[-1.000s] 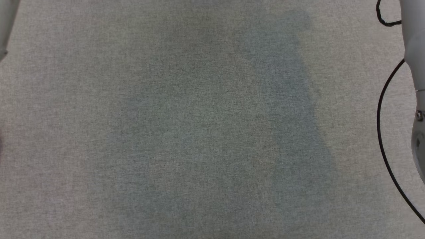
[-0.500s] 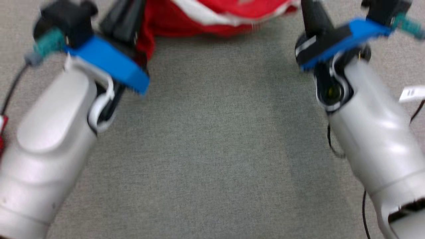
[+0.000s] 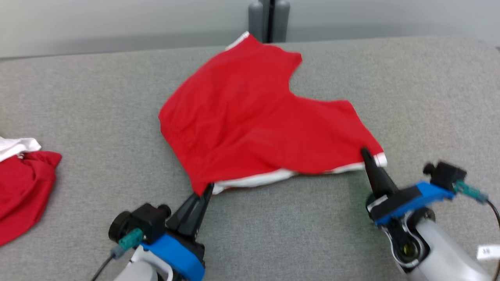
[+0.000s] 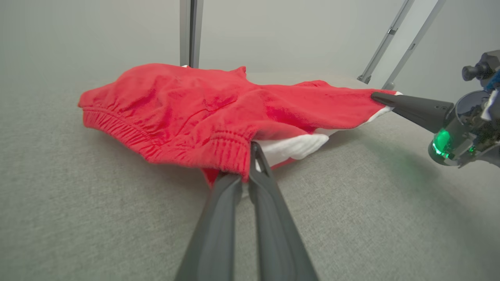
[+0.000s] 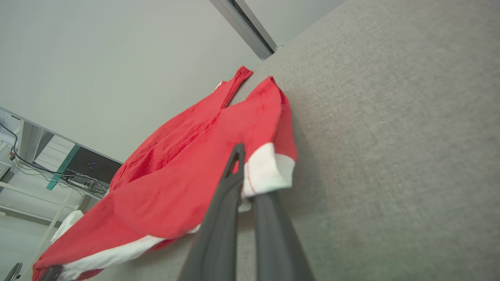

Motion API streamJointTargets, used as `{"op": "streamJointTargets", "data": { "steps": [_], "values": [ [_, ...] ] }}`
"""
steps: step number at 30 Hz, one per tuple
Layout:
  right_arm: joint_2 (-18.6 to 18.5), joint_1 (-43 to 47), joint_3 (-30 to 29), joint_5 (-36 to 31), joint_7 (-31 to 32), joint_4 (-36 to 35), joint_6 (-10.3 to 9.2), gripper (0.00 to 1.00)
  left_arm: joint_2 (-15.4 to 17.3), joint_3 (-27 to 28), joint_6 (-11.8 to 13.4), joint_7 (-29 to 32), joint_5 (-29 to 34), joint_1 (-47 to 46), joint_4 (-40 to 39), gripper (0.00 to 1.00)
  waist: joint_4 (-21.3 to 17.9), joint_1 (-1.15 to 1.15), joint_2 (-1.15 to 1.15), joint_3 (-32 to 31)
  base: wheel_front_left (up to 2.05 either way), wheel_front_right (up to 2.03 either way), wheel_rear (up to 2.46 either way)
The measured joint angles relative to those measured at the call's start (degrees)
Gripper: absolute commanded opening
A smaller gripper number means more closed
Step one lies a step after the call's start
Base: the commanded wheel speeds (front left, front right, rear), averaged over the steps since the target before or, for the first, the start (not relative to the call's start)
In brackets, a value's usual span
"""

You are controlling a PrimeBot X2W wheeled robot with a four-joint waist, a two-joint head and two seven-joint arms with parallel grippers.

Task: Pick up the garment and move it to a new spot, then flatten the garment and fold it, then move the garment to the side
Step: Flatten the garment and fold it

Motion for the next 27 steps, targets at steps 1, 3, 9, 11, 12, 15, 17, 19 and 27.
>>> {"op": "streamJointTargets", "data": {
  "steps": [1,3,9,11,12,15,17,19,27],
  "values": [
    [-0.59,2.14,-0.24,0.42,-0.01,-1.08,0.00,0.00,-0.01,-0.24,0.00,0.01,0.93,1.35,0.04,0.00,0.22,0.00,0.00,-0.77,0.00,0.00,0.00],
    [-1.75,6.43,-1.27,1.65,-0.01,-3.07,0.00,0.00,-0.36,-0.11,0.00,0.00,1.29,3.78,0.01,0.00,0.72,0.00,0.00,-2.14,0.00,0.00,0.00],
    [-3.75,17.66,-3.60,2.31,0.25,-9.26,0.00,0.00,0.23,-1.25,-0.05,0.00,3.02,10.15,-0.81,0.00,1.76,0.00,0.00,-5.08,0.00,0.00,0.00],
    [-4.19,20.77,-5.16,2.33,0.66,-11.31,0.00,0.00,0.44,-1.15,-0.07,0.00,3.13,11.61,-1.56,0.00,1.93,0.01,0.00,-5.70,0.00,0.00,0.00],
    [-4.33,22.17,-6.00,2.33,0.75,-12.43,0.00,0.00,0.51,-1.10,-0.07,0.00,3.25,12.26,-1.97,0.00,1.96,0.01,0.00,-5.86,0.00,0.00,0.00],
    [-4.28,24.83,-8.82,1.97,1.32,-15.29,0.00,0.00,0.32,-0.40,-0.08,0.01,3.24,13.47,-3.30,0.00,2.06,0.02,0.00,-6.04,0.00,0.00,0.00],
    [-4.05,25.49,-10.72,0.94,2.15,-16.68,0.00,0.00,0.13,0.29,-0.08,0.01,3.26,13.56,-3.88,0.00,2.12,0.02,0.01,-6.28,0.00,0.00,0.00],
    [-3.53,25.64,-12.43,-0.16,2.93,-17.82,0.00,0.00,-0.01,0.34,-0.09,0.01,3.53,13.58,-4.07,0.00,2.17,0.02,0.00,-6.45,0.00,0.00,0.00],
    [-1.24,17.57,-18.96,-6.76,8.71,-20.75,0.00,0.00,-1.79,1.05,-0.16,0.00,3.72,9.50,-4.55,0.00,3.08,0.03,0.01,-5.41,0.00,0.00,0.00]
  ]
}}
